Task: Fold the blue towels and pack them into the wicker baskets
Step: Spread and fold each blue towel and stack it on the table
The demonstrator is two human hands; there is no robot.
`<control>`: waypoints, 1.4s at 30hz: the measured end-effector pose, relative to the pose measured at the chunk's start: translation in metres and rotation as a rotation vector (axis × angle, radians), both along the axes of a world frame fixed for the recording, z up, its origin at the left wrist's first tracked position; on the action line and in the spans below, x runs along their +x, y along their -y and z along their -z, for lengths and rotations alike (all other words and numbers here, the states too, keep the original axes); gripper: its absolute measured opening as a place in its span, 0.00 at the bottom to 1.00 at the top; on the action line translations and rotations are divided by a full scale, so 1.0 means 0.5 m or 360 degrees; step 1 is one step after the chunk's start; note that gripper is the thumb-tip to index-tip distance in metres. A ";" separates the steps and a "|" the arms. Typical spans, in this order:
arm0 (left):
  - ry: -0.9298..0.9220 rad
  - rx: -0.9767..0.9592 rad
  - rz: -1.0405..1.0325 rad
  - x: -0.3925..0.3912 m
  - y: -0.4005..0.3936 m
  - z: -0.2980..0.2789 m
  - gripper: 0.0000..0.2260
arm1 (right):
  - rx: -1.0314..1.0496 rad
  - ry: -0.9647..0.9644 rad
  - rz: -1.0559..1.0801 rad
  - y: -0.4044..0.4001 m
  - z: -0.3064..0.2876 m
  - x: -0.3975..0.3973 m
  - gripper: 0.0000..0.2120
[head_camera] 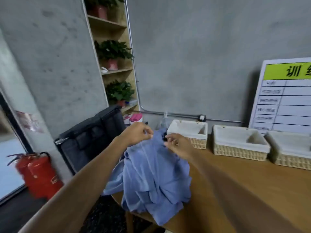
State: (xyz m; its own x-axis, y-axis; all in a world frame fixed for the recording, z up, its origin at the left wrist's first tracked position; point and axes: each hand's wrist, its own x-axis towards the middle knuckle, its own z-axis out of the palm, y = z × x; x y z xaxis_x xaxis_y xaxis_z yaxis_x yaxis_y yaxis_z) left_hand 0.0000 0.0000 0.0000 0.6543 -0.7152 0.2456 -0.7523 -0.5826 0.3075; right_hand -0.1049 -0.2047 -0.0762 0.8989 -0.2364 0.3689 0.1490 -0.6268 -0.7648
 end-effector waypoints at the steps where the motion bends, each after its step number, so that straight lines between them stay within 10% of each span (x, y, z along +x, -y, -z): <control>1: -0.0031 0.0080 -0.0040 0.007 -0.020 0.016 0.08 | -0.0020 -0.0052 -0.0064 -0.023 0.011 0.008 0.12; 6: -0.0267 0.0309 -0.0166 0.034 -0.062 0.103 0.11 | -0.0158 -0.0134 -0.0041 -0.105 0.053 0.039 0.15; 15: 0.0148 0.0137 -0.0193 0.079 -0.007 0.116 0.20 | 0.0178 -0.0321 0.0142 -0.106 0.059 0.083 0.08; 25: 0.0003 0.0233 -0.0207 0.121 0.036 0.130 0.07 | -0.0051 -0.0343 -0.0004 -0.086 0.045 0.053 0.09; 35: 0.0048 -0.0264 -0.0264 0.097 0.052 0.089 0.08 | -0.0333 -0.0243 0.0254 -0.142 0.048 0.038 0.15; 42: 0.0335 -0.0392 -0.0051 0.068 0.045 -0.041 0.08 | 0.0198 0.0163 0.0530 -0.072 -0.060 0.029 0.07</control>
